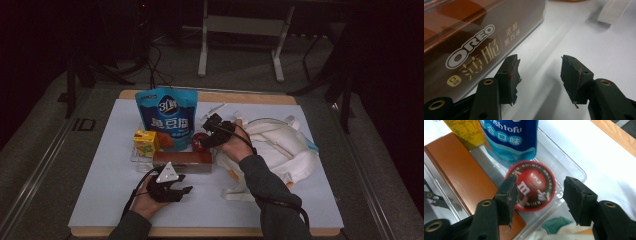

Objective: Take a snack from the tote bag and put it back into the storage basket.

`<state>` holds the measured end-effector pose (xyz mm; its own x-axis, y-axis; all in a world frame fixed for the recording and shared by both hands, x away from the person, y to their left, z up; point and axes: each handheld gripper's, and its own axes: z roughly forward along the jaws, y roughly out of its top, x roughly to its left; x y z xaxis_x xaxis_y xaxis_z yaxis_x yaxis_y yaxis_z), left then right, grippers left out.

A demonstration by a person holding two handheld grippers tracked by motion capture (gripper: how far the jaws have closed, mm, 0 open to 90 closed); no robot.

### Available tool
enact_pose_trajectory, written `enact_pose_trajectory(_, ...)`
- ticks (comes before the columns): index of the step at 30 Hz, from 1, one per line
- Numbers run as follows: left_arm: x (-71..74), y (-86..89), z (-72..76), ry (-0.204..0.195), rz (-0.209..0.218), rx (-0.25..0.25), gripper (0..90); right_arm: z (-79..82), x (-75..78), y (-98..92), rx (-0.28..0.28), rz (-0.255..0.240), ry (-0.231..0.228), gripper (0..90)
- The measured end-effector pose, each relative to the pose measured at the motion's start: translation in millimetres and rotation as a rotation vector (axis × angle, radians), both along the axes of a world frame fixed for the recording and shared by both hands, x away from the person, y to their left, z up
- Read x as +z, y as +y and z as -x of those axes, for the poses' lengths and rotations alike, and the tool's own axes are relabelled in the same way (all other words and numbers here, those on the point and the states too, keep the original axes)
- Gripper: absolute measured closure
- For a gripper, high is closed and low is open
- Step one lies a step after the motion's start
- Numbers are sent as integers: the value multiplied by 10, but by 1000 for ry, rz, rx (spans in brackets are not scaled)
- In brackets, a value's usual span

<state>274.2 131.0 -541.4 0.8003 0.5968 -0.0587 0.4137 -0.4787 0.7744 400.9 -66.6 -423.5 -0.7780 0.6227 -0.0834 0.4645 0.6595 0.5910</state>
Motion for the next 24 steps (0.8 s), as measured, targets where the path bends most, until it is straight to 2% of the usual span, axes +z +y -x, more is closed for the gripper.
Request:
enact_pose_trajectory(14,-1,-1,-2,3,3,2,482,21,18,-350,-25,-10,6,492)
enact_pose_trajectory(22,-1,0,-4,6,4,5,482,89,65,-599,-39,-38,-9,494)
enact_pose_trajectory(24,-2,-1,-4,6,6,7,482,105,78,-643,-42,-31,-16,493)
